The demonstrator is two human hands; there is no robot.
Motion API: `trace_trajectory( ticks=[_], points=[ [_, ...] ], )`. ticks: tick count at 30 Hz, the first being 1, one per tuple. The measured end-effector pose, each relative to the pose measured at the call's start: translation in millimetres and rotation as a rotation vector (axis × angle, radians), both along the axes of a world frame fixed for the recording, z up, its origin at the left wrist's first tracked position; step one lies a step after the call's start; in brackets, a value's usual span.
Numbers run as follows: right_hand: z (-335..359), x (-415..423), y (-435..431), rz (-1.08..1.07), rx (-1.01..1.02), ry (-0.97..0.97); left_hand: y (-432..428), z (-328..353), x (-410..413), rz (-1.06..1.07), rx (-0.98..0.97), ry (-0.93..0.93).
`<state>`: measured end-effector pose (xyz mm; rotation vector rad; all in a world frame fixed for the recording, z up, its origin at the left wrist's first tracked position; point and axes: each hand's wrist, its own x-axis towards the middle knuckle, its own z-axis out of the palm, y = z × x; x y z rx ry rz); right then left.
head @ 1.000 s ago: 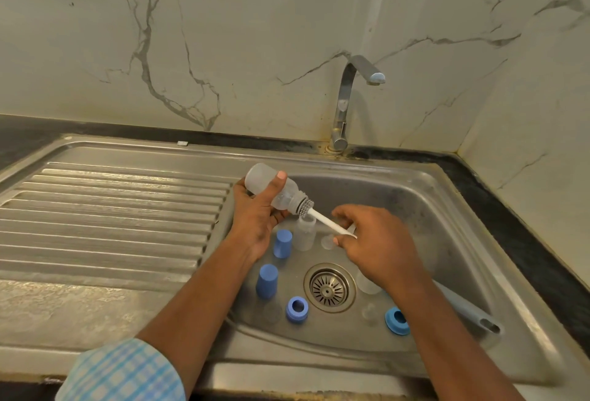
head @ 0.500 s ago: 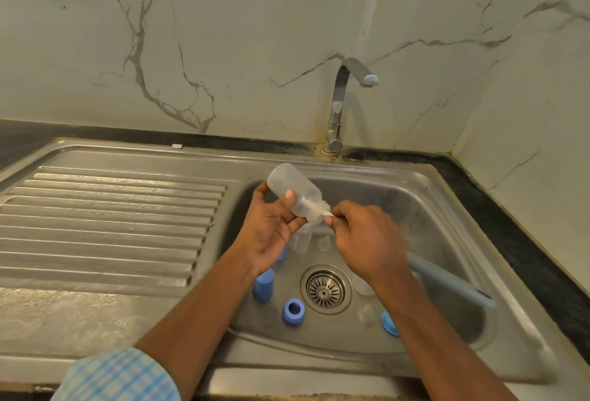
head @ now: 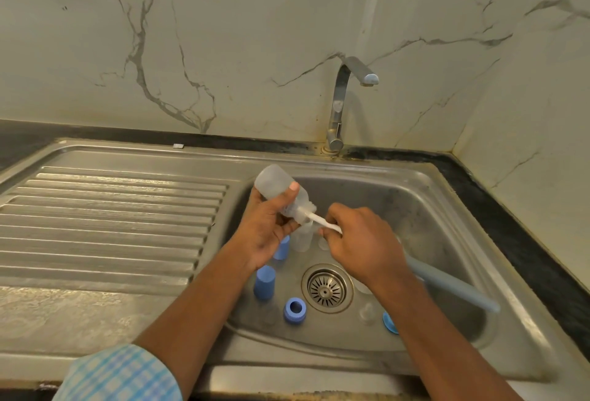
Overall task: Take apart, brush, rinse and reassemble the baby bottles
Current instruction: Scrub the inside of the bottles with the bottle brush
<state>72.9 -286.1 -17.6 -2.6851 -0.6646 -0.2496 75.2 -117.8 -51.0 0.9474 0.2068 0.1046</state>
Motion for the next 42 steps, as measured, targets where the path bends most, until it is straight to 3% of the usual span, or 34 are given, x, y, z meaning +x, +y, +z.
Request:
trace_trajectory(
  ticks=[6,9,11,13,17,22,28,36,42],
  points=[
    [10.3,7.5,-19.8,0.108,0.26,0.29,28.2,16.1,0.5,0.0,-0.067,-0.161],
    [10.4,2.2,-32.6,0.181,0.321,0.414,51.1,17.2,3.2,0.177,-0.281,-0.177],
    [6.0,1.3,-37.4,0.163,0.423,0.389,64.5,16.0,5.1,0.278,-0.37,-0.139],
    [0.3,5.5,-35.1,0.137,0.479,0.274,60.1,14.9,6.1,0.296,-0.318,-0.131],
    [-10.6,10.4,-21.5,0.151,0.302,0.074,35.0,12.7,7.8,0.275,-0.124,-0.081],
    [-6.9,6.1,-8.3,0.127,0.207,-0.081,16.9,4.8,9.3,0.301,-0.057,0.001],
    [-8.8,4.0,-1.0,0.073,-0.024,-0.045,4.5,1.5,7.7,0.325,-0.031,0.026],
    [-9.7,8.5,1.0,-0.085,0.041,-0.046,-5.1,-0.8,6.6,0.314,-0.004,0.045],
    [-9.6,11.3,-4.4,-0.064,0.068,-0.025,-5.8,-1.7,5.9,0.317,0.018,0.021]
  ],
)
